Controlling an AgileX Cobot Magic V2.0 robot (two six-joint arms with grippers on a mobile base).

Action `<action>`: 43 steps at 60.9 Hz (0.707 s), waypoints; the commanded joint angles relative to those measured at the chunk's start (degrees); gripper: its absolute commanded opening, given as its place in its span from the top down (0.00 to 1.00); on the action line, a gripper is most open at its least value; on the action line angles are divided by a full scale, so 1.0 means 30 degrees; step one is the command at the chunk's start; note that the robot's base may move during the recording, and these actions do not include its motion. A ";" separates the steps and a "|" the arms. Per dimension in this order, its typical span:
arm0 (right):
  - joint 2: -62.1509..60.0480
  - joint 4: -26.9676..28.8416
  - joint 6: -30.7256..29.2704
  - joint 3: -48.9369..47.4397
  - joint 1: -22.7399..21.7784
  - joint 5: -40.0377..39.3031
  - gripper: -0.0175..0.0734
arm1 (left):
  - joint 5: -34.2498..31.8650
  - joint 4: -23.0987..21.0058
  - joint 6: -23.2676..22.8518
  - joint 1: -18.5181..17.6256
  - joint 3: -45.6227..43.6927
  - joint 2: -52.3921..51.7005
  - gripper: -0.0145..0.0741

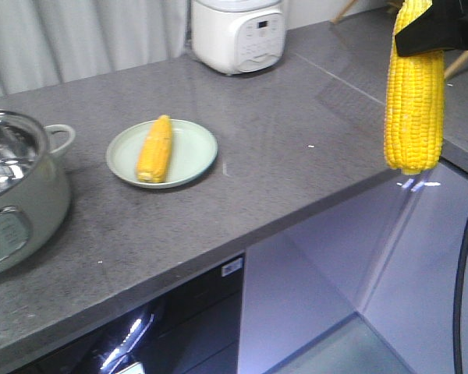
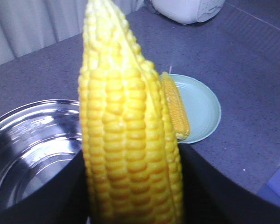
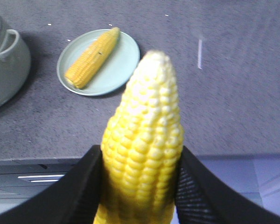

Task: Distribute corn equally
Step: 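Drive the base to the counter with the empty cream and green plates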

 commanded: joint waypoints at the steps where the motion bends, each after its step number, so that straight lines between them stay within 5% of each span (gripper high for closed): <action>1: -0.0667 0.0530 -0.0133 -0.0469 -0.0077 0.0022 0.60 | -0.1199 -0.0119 -0.0171 0.0023 -0.0382 -0.0287 0.77; 43: -0.0667 0.0530 -0.0133 -0.0469 -0.0077 0.0022 0.60 | -0.1138 -0.0119 -0.0171 0.0023 -0.0382 -0.0287 0.77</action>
